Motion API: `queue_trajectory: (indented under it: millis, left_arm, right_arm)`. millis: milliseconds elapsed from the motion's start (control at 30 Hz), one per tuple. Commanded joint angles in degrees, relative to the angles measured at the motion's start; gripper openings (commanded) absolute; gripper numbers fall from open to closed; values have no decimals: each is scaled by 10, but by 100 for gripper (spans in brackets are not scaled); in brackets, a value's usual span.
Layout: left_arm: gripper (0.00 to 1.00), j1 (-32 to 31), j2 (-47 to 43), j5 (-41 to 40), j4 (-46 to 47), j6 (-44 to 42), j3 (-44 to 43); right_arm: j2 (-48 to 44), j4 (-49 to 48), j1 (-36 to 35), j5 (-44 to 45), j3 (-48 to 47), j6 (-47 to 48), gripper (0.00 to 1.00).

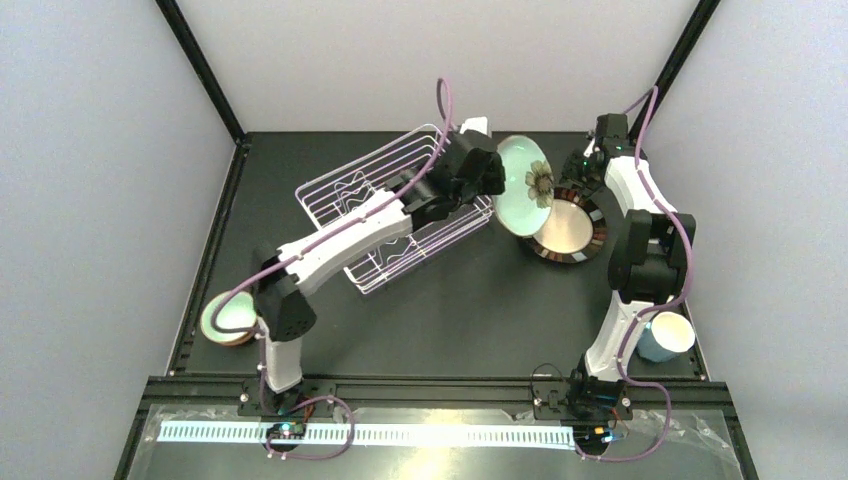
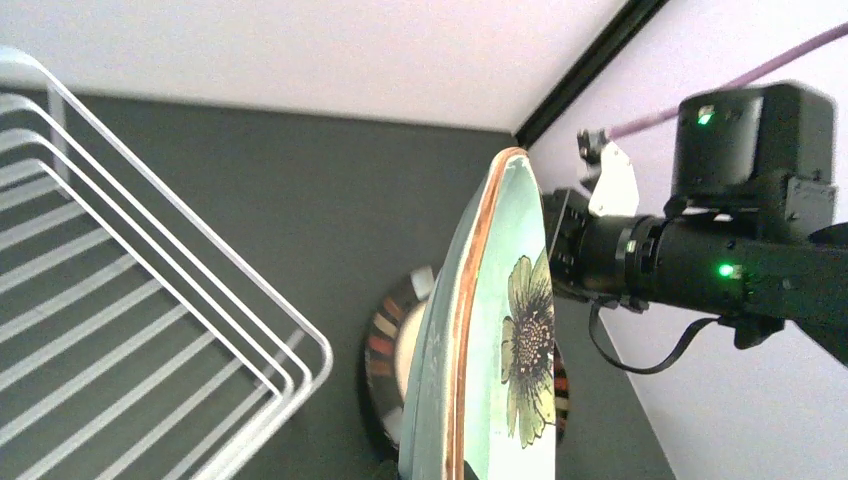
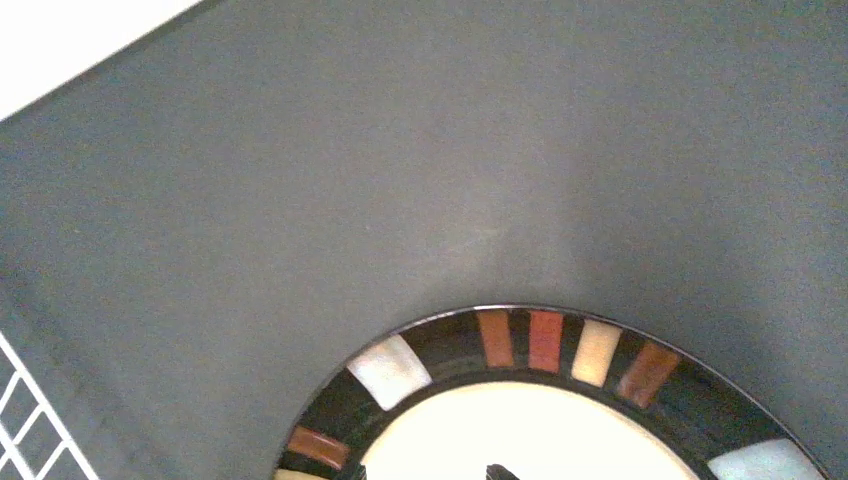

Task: Load the mixed dishes into the dish rack
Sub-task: Insert the plate into the dish rack.

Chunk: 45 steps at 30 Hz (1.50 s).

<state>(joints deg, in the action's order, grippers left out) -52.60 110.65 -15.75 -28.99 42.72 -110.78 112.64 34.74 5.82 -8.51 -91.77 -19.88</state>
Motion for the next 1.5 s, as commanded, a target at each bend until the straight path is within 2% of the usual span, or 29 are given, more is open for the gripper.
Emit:
queue_trajectory:
  millis: [0, 167, 367, 700, 867, 1033, 1167, 1467]
  left_arm:
    - [1, 2, -90, -90, 16, -132, 7]
    - [1, 14, -152, -128, 40, -240, 67]
    - [1, 35, -184, -177, 75, -348, 119]
    - [1, 131, -189, -174, 105, -414, 138]
    - [1, 160, -187, -164, 130, -474, 153]
    - [1, 193, -188, -106, 177, -529, 187]
    - [1, 234, -176, -16, 198, -544, 190]
    - [1, 324, -88, 179, 185, -598, 99]
  right_arm:
    - [-24, -10, -2, -17, -30, -6, 68]
    - [-26, -15, -2, -24, -43, -5, 68]
    - [-32, -47, -2, -42, -31, -14, 68]
    - [-18, -104, -3, -68, -17, -27, 66]
    - [-8, -127, -4, -73, -17, -30, 65]
    - [0, -160, -9, -72, -6, -25, 65]
    - [10, -181, -11, -67, -6, -17, 64]
    - [30, -211, -13, -50, -26, -12, 64]
